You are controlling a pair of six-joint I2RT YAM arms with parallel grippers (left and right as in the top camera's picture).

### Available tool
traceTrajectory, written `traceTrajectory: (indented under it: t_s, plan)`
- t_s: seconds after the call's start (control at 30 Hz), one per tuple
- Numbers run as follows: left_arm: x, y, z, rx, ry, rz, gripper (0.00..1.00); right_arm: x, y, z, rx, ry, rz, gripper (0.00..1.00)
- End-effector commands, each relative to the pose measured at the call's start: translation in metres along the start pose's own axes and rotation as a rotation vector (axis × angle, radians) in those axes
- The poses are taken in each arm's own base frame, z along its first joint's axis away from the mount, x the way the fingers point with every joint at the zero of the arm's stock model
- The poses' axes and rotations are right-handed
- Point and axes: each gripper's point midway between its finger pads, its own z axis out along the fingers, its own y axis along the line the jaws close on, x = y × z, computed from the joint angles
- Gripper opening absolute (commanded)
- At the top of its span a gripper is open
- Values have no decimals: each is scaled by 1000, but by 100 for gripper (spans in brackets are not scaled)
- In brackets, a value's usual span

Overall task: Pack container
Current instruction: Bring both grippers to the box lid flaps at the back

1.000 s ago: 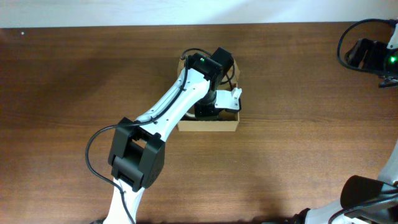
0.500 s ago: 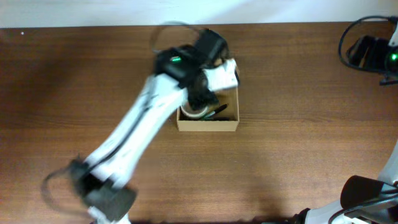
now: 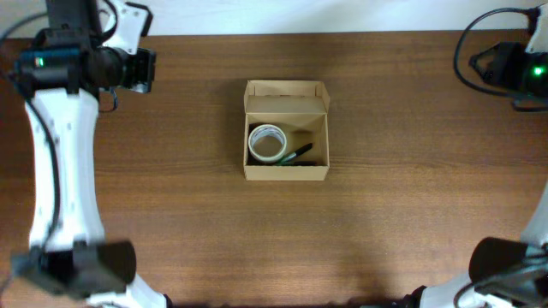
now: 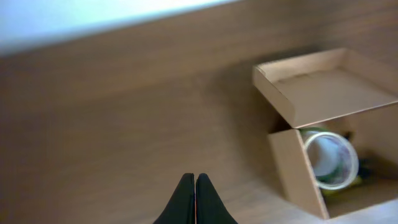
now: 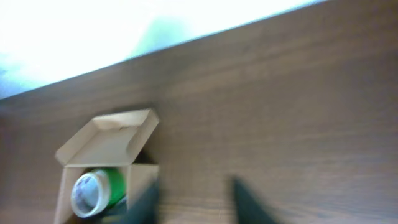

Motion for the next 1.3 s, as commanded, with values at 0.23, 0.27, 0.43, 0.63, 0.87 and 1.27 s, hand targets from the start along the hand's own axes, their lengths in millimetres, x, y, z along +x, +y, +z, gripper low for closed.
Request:
traceTrajectory:
  t_s: [0.23,0.27,0.43,0.63,0.87,1.27]
  plan:
    - [28,-35,135,496,141,-262,2,58,-2,151,-350,366,294,4]
    - [29,-34,146,506,147,-281,2,65,-3,162,-362,393,308,4]
    - [39,-34,191,565,178,-391,2,102,0,216,-398,518,348,4]
    - [70,-47,233,587,273,-423,2,135,23,259,-421,603,302,4]
    - [73,-81,257,620,295,-391,2,155,63,288,-444,638,218,4]
    - [63,-110,268,638,278,-372,2,168,91,309,-459,649,191,4]
